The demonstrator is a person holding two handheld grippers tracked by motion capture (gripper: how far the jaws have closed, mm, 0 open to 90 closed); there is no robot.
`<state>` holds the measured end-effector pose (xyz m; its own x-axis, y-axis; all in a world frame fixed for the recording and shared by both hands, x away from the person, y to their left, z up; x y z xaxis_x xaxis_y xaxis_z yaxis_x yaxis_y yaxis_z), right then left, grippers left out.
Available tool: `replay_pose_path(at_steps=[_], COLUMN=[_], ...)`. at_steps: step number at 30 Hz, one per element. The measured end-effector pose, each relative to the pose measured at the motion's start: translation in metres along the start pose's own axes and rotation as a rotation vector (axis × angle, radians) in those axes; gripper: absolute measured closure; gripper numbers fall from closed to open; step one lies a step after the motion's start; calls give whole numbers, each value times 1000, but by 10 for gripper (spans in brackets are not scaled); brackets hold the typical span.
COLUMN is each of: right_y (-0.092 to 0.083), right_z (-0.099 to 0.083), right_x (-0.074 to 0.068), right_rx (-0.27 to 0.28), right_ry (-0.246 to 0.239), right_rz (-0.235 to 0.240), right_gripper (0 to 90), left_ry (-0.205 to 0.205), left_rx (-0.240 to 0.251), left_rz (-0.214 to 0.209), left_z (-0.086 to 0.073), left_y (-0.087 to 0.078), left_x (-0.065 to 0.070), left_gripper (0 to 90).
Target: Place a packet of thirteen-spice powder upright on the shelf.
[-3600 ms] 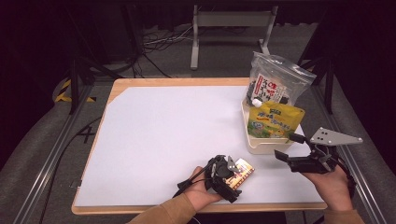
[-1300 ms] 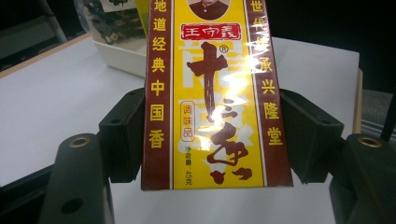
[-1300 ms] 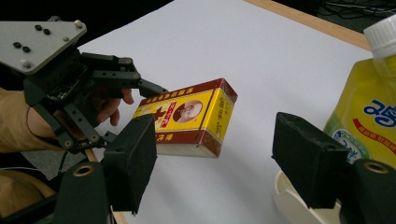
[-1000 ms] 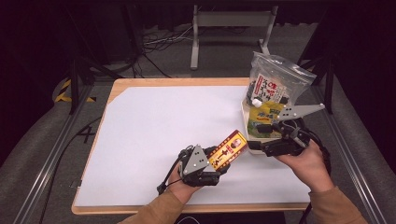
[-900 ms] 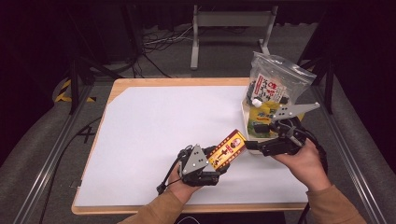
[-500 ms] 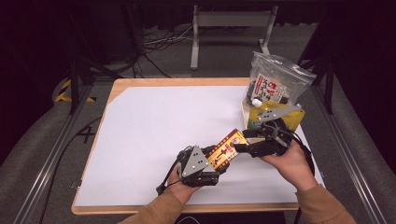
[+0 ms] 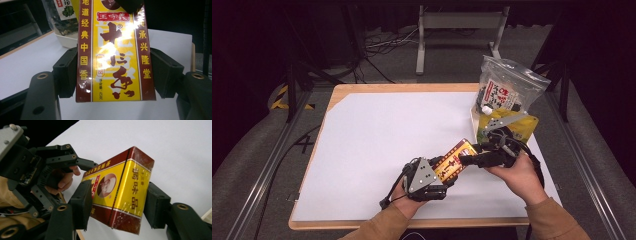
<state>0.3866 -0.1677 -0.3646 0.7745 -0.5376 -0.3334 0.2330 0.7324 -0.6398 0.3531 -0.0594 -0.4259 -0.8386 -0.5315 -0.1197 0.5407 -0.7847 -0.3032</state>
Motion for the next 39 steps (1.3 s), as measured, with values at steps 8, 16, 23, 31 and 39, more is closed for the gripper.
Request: replay_pose_path(at_steps=[8, 16, 23, 31, 39], right_y=[-7, -10, -25, -45, -59], right_z=[5, 8, 13, 19, 24], right_x=[-10, -18, -14, -7, 1], right_rx=[31, 39, 55, 46, 23], right_ry=[13, -39, -74, -133, -217], right_rz=[40, 16, -22, -79, -131], right_gripper=[610, 679, 680, 681, 680], left_ry=[36, 0, -41, -78, -117], left_rx=[-6, -30, -59, -85, -126], left_rz=[32, -38, -75, -40, -11], left_z=[0, -2, -3, -8, -17], left_y=[1, 2, -2, -22, -40], left_x=[2, 3, -7, -33, -50], left_gripper=[320, 227, 161, 139, 136])
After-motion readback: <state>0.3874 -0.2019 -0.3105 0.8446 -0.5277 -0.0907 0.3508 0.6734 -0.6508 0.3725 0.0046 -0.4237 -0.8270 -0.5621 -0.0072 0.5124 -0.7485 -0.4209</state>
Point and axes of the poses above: each handheld gripper's, and its own axes: y roughly forward along the jaws, z roughly out of its top, x roughly to its right, the point moved 9 cm from there along y, roughly forward along the jaws, and after that the axes turned 3 degrees about z, right-handed, at the moved point
